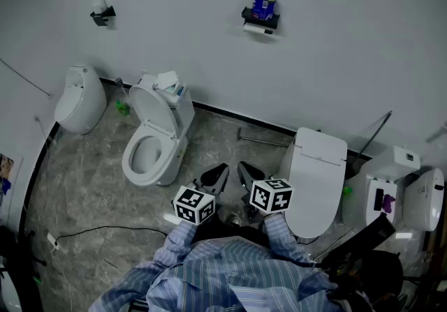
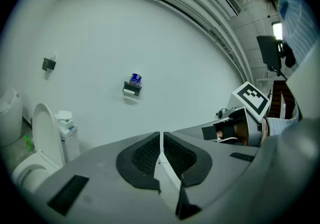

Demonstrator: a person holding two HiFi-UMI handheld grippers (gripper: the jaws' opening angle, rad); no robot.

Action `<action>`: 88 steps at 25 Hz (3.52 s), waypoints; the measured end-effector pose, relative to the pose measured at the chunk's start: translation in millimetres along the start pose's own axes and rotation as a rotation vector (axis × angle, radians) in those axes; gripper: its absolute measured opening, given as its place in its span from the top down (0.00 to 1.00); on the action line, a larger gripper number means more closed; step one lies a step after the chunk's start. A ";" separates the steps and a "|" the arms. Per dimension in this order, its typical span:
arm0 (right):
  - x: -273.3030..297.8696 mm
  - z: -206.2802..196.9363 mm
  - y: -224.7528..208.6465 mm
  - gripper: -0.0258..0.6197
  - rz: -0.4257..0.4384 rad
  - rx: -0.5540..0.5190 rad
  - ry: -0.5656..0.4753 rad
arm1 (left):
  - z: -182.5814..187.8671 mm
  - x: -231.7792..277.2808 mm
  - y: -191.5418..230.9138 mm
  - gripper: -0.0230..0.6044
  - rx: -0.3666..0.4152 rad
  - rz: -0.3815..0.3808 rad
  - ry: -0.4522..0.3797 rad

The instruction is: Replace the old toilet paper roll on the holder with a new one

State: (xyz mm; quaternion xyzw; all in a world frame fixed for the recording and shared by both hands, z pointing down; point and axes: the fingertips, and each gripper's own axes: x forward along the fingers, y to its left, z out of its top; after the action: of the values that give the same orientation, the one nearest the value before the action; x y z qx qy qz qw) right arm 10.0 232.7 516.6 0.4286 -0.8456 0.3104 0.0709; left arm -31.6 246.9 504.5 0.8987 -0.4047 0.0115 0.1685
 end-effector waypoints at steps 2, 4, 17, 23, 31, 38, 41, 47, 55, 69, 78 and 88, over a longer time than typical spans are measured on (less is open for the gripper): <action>-2.0 -0.5 -1.5 0.95 -0.005 -0.004 0.003 | 0.8 -0.1 -0.7 0.95 -0.025 -0.001 -0.015; -4.5 -1.0 -4.2 0.95 -0.014 0.000 -0.001 | 0.6 -0.2 -2.5 0.95 -0.040 -0.003 -0.023; -17.4 13.9 -20.3 0.95 -0.022 -0.041 -0.076 | 8.7 13.6 -16.3 0.95 -0.011 -0.040 -0.072; -13.4 12.9 -24.6 0.95 0.002 -0.019 -0.064 | 5.4 19.4 -17.6 0.95 -0.011 -0.043 -0.054; 14.6 9.3 -26.2 0.95 0.042 0.009 -0.028 | 3.5 18.0 0.2 0.95 0.022 -0.012 -0.022; 35.3 19.8 -38.3 0.95 0.036 0.017 -0.019 | 13.2 38.1 29.0 0.95 -0.013 -0.008 -0.029; 43.7 30.5 -56.0 0.95 0.005 0.024 -0.020 | 16.7 60.5 43.0 0.95 0.008 -0.018 -0.015; 67.4 73.5 -99.8 0.95 -0.066 0.045 -0.061 | 39.9 114.4 69.9 0.95 0.032 -0.069 -0.010; 151.9 126.9 -99.4 0.95 -0.048 0.034 -0.056 | 80.0 164.4 160.5 0.95 0.033 -0.087 0.011; 280.3 188.1 -118.9 0.95 -0.083 0.058 -0.056 | 125.5 231.3 288.9 0.95 -0.023 -0.163 0.014; 303.3 188.1 -141.4 0.95 -0.134 0.099 -0.013 | 116.6 253.6 311.0 0.95 -0.100 -0.200 0.061; 303.0 239.9 -188.3 0.95 -0.186 0.019 -0.106 | 130.1 299.3 326.1 0.95 -0.180 -0.169 0.003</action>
State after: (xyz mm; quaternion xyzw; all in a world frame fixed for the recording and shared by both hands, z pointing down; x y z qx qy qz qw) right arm 1.2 -196.9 529.6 0.5217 -0.8017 0.2872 0.0507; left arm -83.9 -211.1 524.6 0.9107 -0.3268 -0.0378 0.2496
